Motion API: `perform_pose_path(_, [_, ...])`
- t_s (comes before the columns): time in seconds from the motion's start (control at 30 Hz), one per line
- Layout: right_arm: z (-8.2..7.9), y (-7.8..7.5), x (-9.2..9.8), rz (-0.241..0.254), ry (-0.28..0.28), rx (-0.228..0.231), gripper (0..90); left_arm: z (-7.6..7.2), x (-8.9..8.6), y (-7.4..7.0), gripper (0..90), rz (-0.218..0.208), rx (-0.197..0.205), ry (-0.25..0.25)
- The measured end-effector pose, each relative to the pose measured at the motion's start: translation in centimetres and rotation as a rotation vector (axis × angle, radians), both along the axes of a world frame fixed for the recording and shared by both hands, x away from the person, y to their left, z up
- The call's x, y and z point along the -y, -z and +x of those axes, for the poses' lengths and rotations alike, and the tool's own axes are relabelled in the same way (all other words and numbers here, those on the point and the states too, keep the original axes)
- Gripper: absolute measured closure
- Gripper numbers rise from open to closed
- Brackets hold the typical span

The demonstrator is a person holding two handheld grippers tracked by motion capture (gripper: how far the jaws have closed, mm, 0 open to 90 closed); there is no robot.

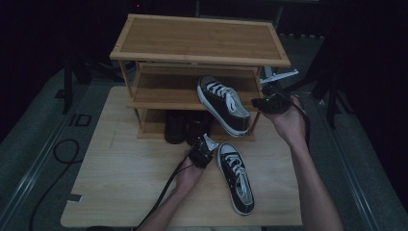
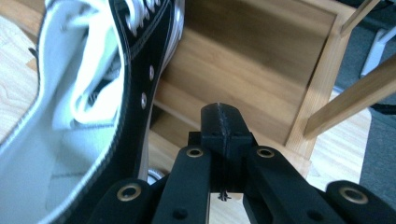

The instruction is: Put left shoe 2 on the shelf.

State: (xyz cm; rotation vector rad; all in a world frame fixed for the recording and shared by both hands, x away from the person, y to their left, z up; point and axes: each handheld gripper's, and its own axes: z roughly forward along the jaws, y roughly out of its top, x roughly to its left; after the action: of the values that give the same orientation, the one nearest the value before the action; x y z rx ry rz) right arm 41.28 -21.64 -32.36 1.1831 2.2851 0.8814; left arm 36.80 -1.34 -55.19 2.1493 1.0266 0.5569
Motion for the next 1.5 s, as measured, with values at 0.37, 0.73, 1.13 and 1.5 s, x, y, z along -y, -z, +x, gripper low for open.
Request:
perform_pose_path(0.37, [-0.9, 1.9, 1.0, -0.022, -0.017, -0.032, 89.5, 1.8, 1.7, 0.0, 90.0, -0.013, 0.021, -0.05])
perform_pose_path(0.73, [-1.2, 2.8, 1.4, -0.023, -0.019, -0.038, 89.5, 2.8, 3.2, -0.1, 90.0, -0.007, 0.024, -0.069])
perform_pose_path(1.13, [-2.7, 3.4, 1.9, -0.036, -0.044, -0.037, 89.6, 4.0, 3.7, 0.3, 90.0, -0.03, 0.037, -0.117])
perform_pose_path(1.5, [-4.7, 4.5, 1.5, -0.039, -0.09, -0.037, 89.3, 5.2, 4.0, -0.2, 90.0, -0.01, 0.031, -0.121])
